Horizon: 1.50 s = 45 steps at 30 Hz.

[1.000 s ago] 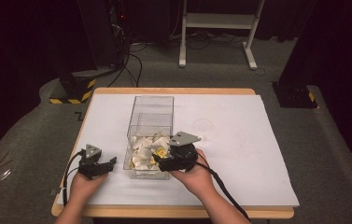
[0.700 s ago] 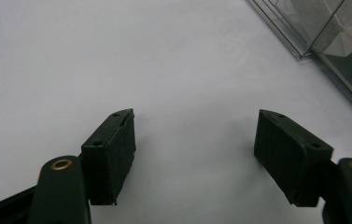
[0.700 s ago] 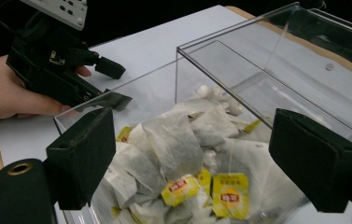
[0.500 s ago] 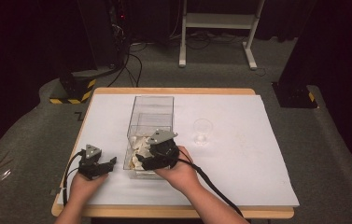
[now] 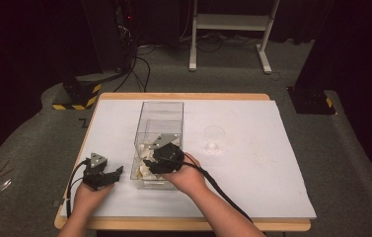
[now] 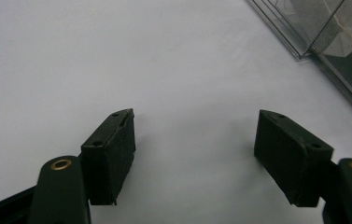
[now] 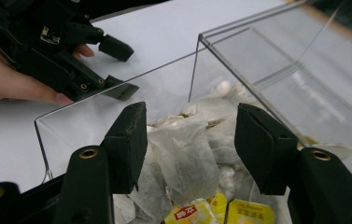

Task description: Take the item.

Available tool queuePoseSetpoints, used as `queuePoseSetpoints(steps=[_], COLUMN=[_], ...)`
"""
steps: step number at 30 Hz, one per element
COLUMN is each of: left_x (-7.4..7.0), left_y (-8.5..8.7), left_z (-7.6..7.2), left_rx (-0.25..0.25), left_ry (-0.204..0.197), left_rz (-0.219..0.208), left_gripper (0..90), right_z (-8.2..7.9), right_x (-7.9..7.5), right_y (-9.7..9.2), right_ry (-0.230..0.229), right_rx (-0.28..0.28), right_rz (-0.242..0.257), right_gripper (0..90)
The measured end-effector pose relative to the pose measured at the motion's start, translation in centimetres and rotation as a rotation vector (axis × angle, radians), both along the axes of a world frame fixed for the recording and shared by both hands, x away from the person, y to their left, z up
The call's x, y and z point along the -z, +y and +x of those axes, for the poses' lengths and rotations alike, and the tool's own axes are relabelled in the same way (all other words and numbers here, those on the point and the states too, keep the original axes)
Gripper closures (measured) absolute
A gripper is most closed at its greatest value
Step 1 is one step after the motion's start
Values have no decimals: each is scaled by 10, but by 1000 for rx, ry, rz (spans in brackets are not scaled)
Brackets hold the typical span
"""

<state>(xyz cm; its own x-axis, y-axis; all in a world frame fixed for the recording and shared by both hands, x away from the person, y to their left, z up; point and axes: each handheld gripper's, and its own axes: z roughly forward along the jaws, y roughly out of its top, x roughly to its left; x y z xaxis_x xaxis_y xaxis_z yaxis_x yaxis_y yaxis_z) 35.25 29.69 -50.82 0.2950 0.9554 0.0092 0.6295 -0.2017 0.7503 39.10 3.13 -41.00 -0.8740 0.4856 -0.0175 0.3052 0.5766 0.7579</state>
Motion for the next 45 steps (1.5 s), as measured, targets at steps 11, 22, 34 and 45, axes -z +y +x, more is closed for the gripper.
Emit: queuePoseSetpoints(steps=[11, 22, 34, 45], left_x=[0, 0, 0, 0], left_y=[0, 0, 0, 0], left_z=[0, 0, 0, 0], left_rx=[2, 2, 3, 2], left_ry=[0, 1, 3, 1], left_rz=[-3, -2, -4, -5], left_gripper=[291, 291, 291, 291], right_z=[17, 12, 8, 3], right_x=[7, 11, 14, 9], right_y=[2, 6, 10, 6], right_ry=[119, 138, 112, 99], right_rx=[-36, -77, -119, -111], right_rz=[-16, -109, -174, -131], right_gripper=[527, 659, 897, 900])
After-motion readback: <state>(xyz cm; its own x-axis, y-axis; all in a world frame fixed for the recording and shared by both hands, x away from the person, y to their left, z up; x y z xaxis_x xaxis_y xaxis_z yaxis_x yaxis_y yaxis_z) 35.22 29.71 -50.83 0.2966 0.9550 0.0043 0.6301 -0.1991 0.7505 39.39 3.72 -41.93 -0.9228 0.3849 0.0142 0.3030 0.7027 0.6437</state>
